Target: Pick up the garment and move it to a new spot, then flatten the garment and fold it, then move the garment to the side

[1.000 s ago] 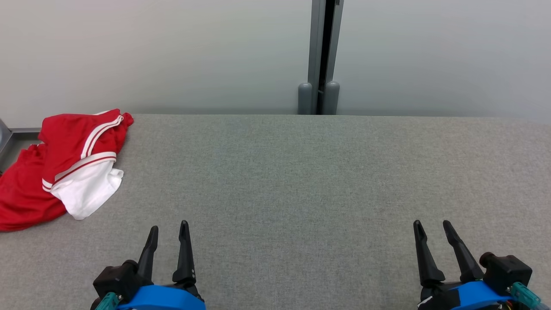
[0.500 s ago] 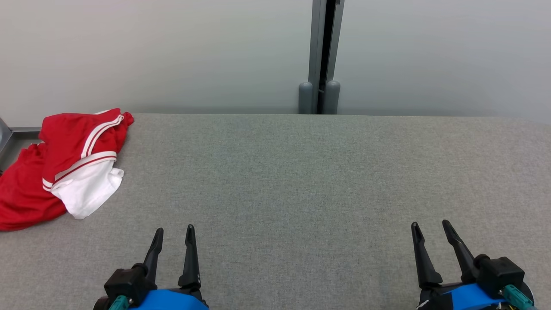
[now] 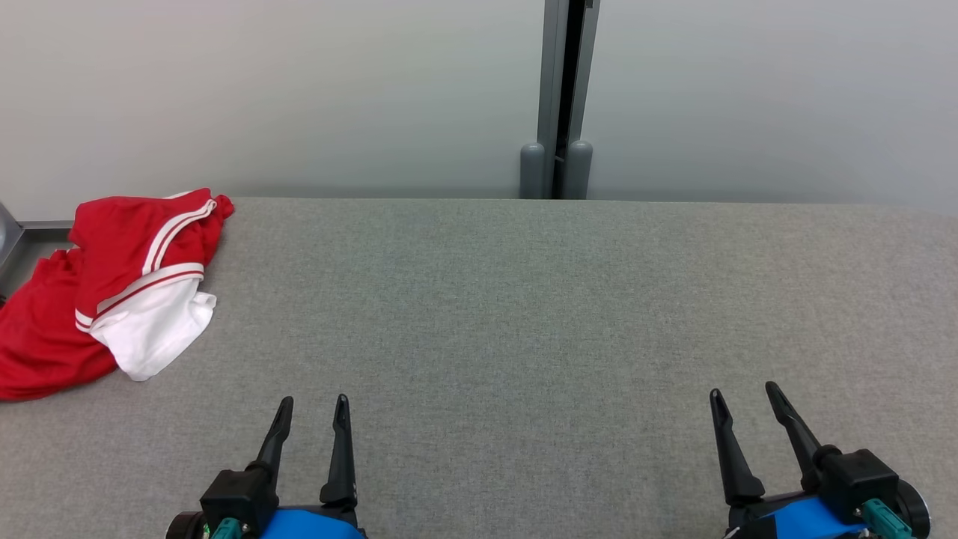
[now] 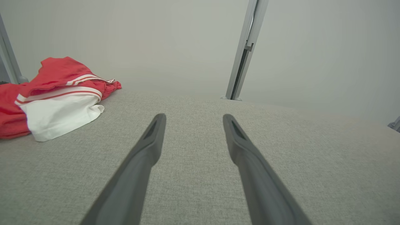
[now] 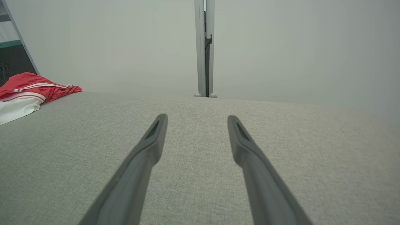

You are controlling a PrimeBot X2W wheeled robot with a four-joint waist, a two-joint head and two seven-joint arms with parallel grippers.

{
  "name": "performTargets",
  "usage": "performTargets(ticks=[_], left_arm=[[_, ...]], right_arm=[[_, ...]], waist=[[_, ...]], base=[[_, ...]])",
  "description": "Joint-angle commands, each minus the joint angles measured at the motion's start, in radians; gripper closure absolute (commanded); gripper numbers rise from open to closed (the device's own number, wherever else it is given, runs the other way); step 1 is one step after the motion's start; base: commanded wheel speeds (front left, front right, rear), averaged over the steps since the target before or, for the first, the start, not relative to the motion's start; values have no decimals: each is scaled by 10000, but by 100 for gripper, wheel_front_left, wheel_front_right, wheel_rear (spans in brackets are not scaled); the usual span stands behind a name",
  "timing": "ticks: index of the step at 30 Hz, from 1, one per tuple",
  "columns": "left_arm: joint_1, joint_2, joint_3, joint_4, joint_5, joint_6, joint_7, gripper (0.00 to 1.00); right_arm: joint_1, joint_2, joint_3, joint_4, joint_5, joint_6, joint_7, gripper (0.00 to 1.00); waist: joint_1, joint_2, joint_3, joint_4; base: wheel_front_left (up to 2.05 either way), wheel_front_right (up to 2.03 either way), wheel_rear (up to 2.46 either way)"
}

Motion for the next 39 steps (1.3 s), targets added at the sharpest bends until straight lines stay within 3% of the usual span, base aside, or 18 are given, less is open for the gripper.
performTargets(ticks=[1, 24, 29, 39], left_arm=[[-116, 29, -10, 26, 65, -5, -52, 0], [-205, 27, -145, 93, 20, -49, -52, 0], [-337, 29, -229, 90, 81, -41, -49, 0], [-427, 19, 214, 85, 298, -67, -43, 0]], right_arm=[[116, -66, 1, 18, -94, 4, -63, 0], [207, -65, -210, 1, 6, 4, -61, 0], [271, -59, -462, -58, -1, 4, -60, 0], [-92, -60, -317, -69, 125, 4, -53, 0]], waist=[[0, 0, 5, -1], [0, 0, 32, 224], [0, 0, 88, 1071], [0, 0, 132, 3624]], base=[[0, 0, 0], [0, 0, 0], [0, 0, 0], [0, 0, 0]])
